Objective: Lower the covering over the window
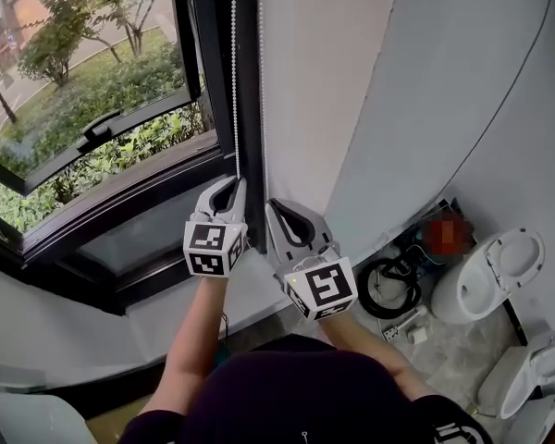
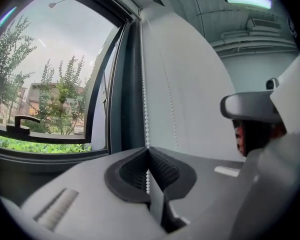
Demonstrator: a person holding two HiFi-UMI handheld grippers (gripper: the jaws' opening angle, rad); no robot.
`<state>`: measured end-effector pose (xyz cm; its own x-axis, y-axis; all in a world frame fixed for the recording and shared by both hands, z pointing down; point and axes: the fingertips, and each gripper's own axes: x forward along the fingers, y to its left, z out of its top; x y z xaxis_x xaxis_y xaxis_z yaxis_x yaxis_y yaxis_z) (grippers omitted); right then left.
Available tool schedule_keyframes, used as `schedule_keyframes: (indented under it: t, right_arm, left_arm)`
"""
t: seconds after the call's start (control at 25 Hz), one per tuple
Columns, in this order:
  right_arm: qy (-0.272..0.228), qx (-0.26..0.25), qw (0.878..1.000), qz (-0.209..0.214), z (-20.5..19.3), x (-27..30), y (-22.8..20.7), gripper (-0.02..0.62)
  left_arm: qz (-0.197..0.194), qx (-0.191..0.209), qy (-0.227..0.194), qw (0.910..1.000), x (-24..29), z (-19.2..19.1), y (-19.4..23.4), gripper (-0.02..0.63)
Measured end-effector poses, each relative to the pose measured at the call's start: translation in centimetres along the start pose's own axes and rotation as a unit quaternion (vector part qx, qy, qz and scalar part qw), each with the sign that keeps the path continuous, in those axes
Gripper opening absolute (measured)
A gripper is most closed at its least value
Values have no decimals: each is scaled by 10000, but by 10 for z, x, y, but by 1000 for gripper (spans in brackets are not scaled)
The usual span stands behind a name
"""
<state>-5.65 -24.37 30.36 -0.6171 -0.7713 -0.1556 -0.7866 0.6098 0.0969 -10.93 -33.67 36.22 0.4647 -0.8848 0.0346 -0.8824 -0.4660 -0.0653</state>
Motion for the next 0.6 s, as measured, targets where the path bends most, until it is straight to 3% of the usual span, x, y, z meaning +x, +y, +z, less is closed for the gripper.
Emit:
schedule_keyframes:
  t: [0.2, 0.6]
  right_arm:
    - [15, 96, 9998, 146, -1, -7, 7, 12]
    - [101, 267, 9980, 561, -6, -29, 33, 12]
  left_arm:
    - [-24, -179, 124, 9998, -39, -6, -16, 11]
    - [-44, -109, 79, 9999, -104, -3, -58, 12]
